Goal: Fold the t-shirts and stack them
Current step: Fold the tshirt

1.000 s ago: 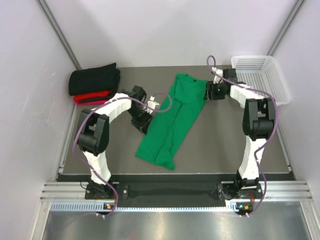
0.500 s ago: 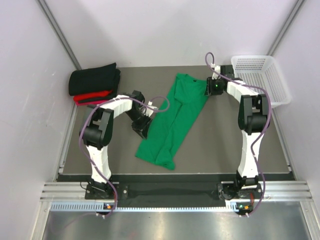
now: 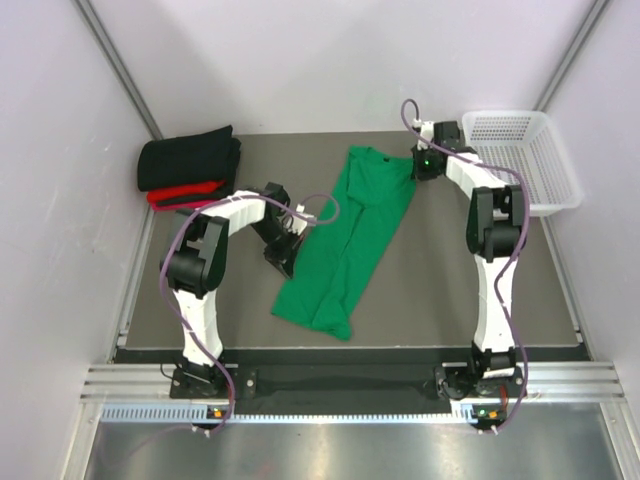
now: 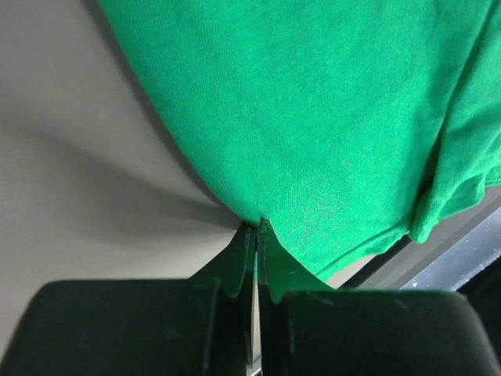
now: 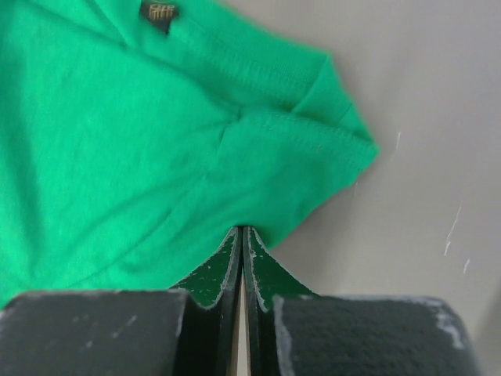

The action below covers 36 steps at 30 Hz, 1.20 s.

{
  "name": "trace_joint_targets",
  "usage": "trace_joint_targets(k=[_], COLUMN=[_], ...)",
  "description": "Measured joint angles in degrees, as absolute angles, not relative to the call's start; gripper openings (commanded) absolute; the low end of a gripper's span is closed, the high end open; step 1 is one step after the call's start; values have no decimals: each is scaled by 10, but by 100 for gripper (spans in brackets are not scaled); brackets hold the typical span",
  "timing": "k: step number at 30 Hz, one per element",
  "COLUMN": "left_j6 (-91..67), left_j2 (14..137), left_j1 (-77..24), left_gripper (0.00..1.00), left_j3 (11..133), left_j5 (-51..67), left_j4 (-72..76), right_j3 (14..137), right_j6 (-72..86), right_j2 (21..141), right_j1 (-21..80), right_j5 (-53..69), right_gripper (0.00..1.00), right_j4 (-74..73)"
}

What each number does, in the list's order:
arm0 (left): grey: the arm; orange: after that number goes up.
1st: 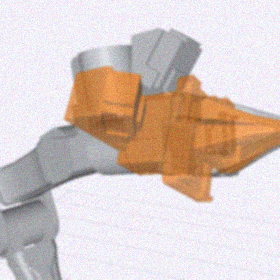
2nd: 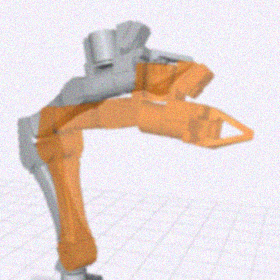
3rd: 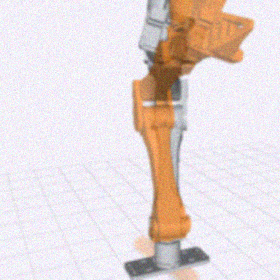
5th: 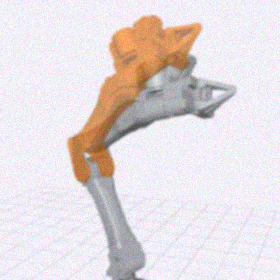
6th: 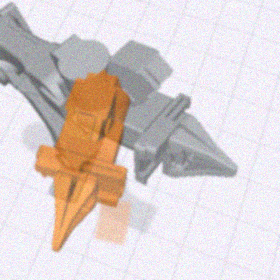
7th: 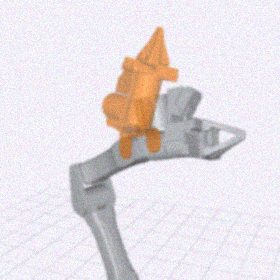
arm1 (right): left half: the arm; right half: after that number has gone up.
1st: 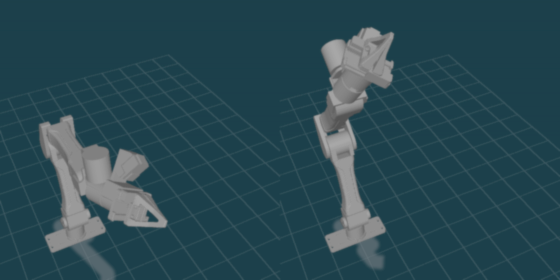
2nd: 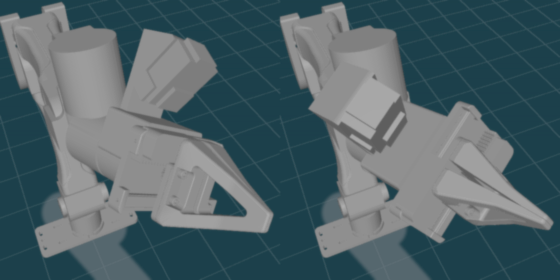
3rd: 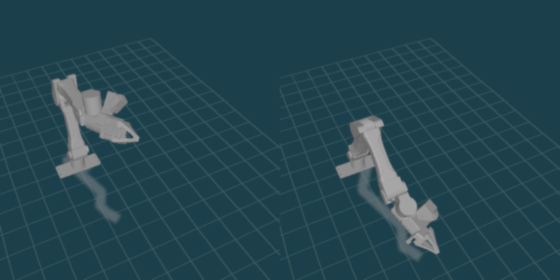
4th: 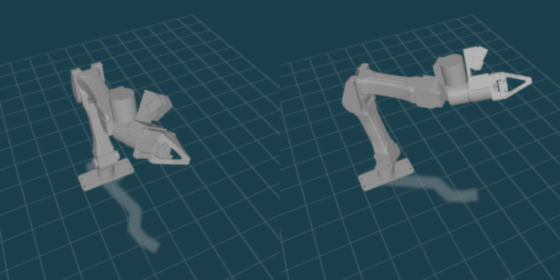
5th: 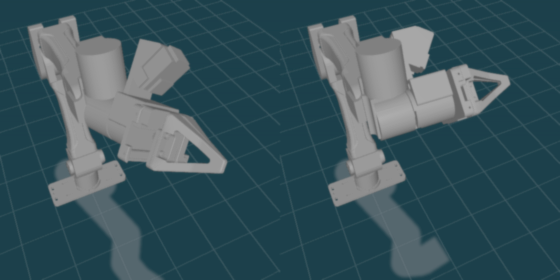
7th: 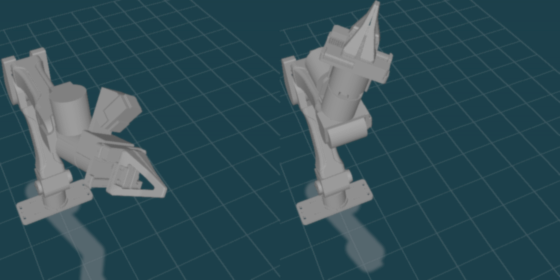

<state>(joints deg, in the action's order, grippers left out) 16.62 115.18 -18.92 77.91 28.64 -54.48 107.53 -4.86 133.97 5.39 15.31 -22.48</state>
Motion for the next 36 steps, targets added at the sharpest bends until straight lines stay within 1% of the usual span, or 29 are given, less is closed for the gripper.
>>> trace_joint_targets(k=[5, 6, 8, 9, 11, 12, 13, 14, 15, 17, 21, 26, 30, 33, 36], left_j6=[166, 166, 165, 165, 163, 164, 166, 168, 172, 178, 191, 208, 216, 220, 222], left_j2=[1150, 1149, 1145, 1142, 1134, 1126, 1116, 1106, 1098, 1085, 1061, 1053, 1048, 1047, 1047], left_j1=[-190, -191, -195, -197, -200, -201, -203, -205, -207, -212, -240, -314, -354, -354, -350], left_gripper=[0, 7, 16, 23, 25, 24, 24, 24, 23, 19, 13, 11, 8, 8, 7], left_j3=[770, 768, 762, 760, 759, 760, 761, 766, 777, 802, 859, 878, 827, 778, 738], left_j5=[297, 298, 298, 298, 297, 296, 296, 296, 297, 298, 302, 302, 301, 291, 275], left_j4=[-546, -546, -546, -546, -548, -549, -550, -557, -566, -576, -588, -603, -600, -599, -589], right_j3=[1172, 1184, 1207, 1218, 1240, 1243, 1243, 1243, 1242, 1242, 1224, 1183, 1136, 1101, 1068], right_j6=[-72, -76, -81, -84, -89, -90, -91, -90, -88, -89, -83, -76, -72, -68, -58], right_j2=[1397, 1406, 1423, 1431, 1442, 1443, 1443, 1443, 1443, 1443, 1427, 1373, 1308, 1277, 1271], right_j1=[66, 69, 72, 73, 74, 74, 75, 75, 75, 75, 74, 74, 74, 74, 75], right_j5=[142, 140, 135, 133, 130, 129, 127, 125, 120, 111, 101, 99, 107, 120, 140], right_gripper=[0, 0, 0, 0, 1, 4, 10, 25, 30, 36, 41, 42, 40, 39, 39], right_j4=[-228, -229, -229, -229, -232, -231, -232, -231, -232, -231, -222, -222, -220, -220, -223])
